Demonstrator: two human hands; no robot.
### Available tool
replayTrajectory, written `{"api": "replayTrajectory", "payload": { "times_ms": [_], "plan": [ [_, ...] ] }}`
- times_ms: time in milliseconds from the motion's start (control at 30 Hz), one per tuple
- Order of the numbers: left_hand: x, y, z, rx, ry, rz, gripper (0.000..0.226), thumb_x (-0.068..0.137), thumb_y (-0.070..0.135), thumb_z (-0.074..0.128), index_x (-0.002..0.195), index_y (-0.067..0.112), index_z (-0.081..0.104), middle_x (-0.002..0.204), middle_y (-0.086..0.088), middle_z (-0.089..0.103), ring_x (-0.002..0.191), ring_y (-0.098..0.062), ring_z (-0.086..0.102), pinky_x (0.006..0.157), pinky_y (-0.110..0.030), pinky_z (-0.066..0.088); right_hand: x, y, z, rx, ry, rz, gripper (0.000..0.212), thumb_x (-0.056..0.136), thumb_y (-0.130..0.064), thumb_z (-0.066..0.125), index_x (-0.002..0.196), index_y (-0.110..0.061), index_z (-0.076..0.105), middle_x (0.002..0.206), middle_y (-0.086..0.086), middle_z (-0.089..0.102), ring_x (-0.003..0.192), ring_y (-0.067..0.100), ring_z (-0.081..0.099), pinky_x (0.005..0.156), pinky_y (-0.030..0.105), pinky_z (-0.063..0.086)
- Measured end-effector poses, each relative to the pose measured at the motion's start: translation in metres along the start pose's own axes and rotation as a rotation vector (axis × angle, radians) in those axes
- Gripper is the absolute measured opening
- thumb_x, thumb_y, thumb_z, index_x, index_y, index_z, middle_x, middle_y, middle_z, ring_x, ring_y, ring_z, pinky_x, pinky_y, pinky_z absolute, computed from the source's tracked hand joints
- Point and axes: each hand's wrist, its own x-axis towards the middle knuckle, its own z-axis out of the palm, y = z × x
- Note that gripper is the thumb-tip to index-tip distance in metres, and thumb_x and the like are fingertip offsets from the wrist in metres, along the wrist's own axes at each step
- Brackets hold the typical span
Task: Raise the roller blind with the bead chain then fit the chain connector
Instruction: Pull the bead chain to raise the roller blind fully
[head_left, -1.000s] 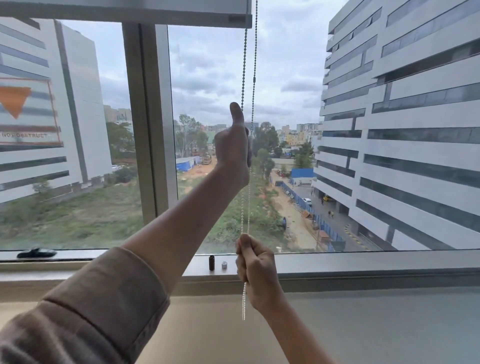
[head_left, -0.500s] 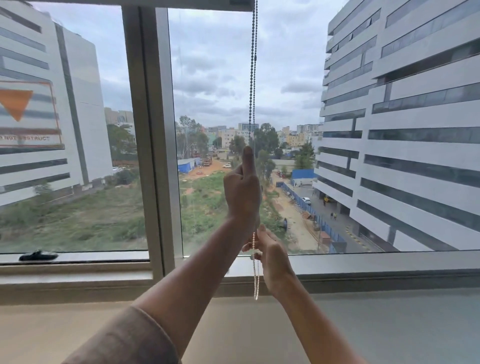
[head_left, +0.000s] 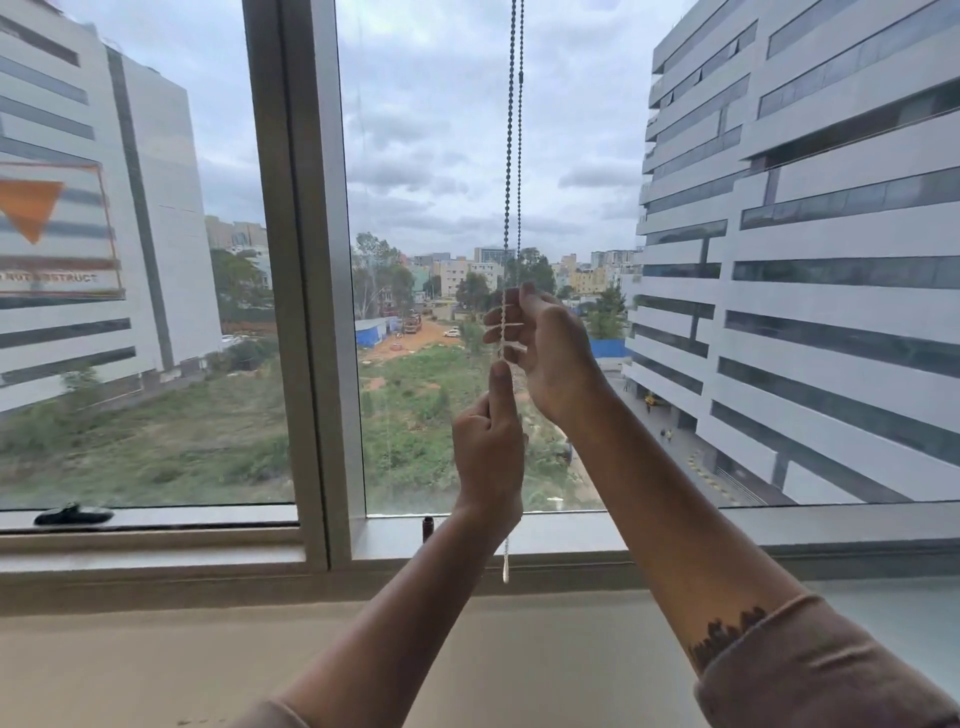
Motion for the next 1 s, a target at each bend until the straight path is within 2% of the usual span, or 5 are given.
{"api": "replayTrajectory", "payload": {
  "times_ms": [233,467,767,900,1000],
  "plan": [
    [-0.016,-0.028,-0.01,0.024,-0.009,-0.03,0.075,0.107,0.058,0.057,0.066,0.0,0.034,0.062,-0.01,0.025,0.054,-0.018,0.019,0.053,-0.048,0.015,0.016,-0.037,0.019,0.065,-0.027,-0.029,0.038,0.114,-0.031,0.041,0.113,-0.007,0.071,0.081,0.005,0.074,0.065,0.019,0.066,0.059,0.032,0.047],
    [-0.039,-0.052,-0.026,0.09,-0.007,-0.087,0.064,0.1,0.068,0.059,0.066,0.026,0.023,0.06,-0.002,0.019,0.055,-0.017,0.017,0.055,-0.044,0.013,0.016,-0.043,0.026,0.153,0.031,-0.014,0.036,0.114,-0.029,0.044,0.114,-0.002,0.069,0.066,-0.001,0.054,0.045,0.009,0.04,0.043,0.026,0.029],
    [-0.066,-0.076,-0.039,0.084,-0.058,-0.17,0.088,0.07,0.099,0.062,0.066,0.02,0.021,0.055,0.001,0.02,0.049,-0.016,0.017,0.049,-0.031,0.014,-0.007,-0.008,0.019,0.094,0.144,-0.036,0.048,0.108,-0.045,0.058,0.066,-0.021,0.058,0.045,-0.008,0.039,0.036,0.01,0.024,0.039,0.023,0.02],
    [-0.074,-0.088,-0.052,0.123,-0.128,-0.178,0.09,0.086,0.088,0.055,0.061,0.004,0.037,0.055,-0.011,0.034,0.043,-0.015,0.03,0.045,-0.027,0.027,-0.017,0.009,0.013,0.128,0.128,-0.067,0.05,0.108,-0.043,0.059,0.061,-0.025,0.058,0.043,-0.009,0.038,0.034,0.009,0.024,0.037,0.02,0.02],
    [-0.082,-0.088,-0.062,0.071,-0.204,-0.254,0.061,0.097,0.069,0.049,0.065,0.019,0.043,0.061,-0.008,0.034,0.052,-0.017,0.032,0.048,-0.025,0.031,-0.026,0.017,0.01,0.127,0.105,-0.108,0.058,0.11,-0.04,0.057,0.054,-0.025,0.058,0.041,-0.01,0.037,0.032,0.008,0.022,0.037,0.018,0.019]
  ]
}}
